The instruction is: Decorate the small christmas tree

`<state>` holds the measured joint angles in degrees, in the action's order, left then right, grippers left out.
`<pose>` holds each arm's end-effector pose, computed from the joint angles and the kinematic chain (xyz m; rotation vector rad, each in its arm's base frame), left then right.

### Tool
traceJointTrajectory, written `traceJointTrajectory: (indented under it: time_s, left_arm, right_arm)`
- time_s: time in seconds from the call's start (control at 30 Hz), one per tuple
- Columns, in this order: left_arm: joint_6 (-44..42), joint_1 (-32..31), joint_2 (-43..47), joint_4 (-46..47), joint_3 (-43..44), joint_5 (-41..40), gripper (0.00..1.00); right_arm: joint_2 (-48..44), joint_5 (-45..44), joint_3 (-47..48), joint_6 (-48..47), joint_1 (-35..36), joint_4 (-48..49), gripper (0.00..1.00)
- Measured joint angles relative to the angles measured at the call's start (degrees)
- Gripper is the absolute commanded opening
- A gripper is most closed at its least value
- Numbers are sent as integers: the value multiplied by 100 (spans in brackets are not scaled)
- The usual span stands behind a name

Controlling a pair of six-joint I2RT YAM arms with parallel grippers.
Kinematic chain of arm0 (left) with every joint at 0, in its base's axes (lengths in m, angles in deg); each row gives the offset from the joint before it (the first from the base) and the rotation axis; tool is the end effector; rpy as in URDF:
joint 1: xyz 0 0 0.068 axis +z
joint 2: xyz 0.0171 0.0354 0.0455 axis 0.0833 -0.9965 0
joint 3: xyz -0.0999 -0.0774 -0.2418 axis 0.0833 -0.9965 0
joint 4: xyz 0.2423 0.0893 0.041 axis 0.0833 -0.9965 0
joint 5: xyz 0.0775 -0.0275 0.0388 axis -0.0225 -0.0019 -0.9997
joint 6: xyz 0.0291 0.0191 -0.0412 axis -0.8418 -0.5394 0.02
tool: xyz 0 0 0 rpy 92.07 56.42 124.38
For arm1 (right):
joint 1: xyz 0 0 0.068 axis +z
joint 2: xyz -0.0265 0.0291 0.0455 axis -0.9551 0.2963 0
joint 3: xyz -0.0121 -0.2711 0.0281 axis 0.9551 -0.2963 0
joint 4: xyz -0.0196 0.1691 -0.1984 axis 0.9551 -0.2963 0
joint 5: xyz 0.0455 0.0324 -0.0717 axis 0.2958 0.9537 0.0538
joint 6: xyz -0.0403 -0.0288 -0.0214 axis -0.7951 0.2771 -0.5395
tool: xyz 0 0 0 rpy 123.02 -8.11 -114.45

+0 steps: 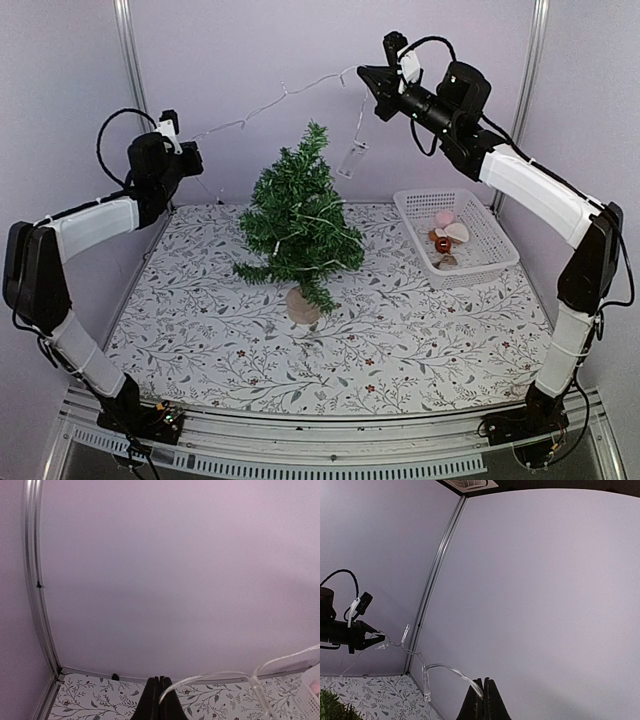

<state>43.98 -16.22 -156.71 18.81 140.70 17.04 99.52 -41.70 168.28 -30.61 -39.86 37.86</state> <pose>0.3750 -0.0691 0.3511 -0.1442 1.5406 -0.1648 0.3594 0.2441 0.4775 -0.7367 1.0099 0.4030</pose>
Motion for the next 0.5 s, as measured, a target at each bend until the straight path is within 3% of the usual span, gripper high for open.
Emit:
traceJointTrajectory:
  time_s: [0.17,0.33,0.5]
  left_arm:
    - [-26,11,61,289,-448,422,0]
    - [-46,11,960,334,-1204,501,0]
    - [-44,15,1558,310,-1366,404,0]
  right_arm:
    - [133,-2,57,17,-22,22,0]
    - [210,0,81,17,-24,20,0]
    - [267,7,173,39,-28,28,0]
